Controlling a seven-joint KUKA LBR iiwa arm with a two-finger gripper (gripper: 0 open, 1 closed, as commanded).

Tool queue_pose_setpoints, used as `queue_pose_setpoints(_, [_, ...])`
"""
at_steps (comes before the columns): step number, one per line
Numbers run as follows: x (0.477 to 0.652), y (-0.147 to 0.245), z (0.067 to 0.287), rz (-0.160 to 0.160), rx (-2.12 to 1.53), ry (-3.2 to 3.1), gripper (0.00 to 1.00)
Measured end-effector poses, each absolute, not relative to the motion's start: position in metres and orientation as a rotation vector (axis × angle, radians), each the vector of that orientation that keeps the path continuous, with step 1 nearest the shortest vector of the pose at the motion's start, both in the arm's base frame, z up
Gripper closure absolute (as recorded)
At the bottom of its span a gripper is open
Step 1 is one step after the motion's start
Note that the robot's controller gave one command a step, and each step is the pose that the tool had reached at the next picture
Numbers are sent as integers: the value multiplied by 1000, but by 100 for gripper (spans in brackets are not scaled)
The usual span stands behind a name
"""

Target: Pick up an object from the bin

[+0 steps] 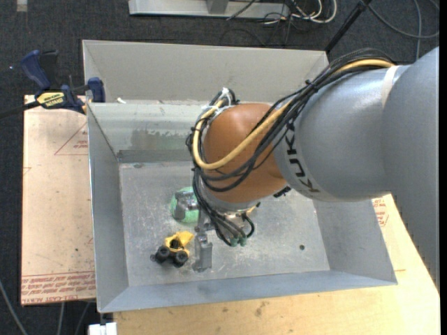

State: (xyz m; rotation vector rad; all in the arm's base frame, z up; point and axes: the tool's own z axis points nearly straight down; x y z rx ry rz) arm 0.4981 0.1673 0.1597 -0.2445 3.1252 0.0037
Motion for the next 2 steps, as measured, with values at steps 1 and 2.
queue_pose_setpoints(1, [489, 170, 127, 1, -360, 3124, 0])
queue_pose_setpoints(2, [509, 168, 139, 3, -268, 3129, 0])
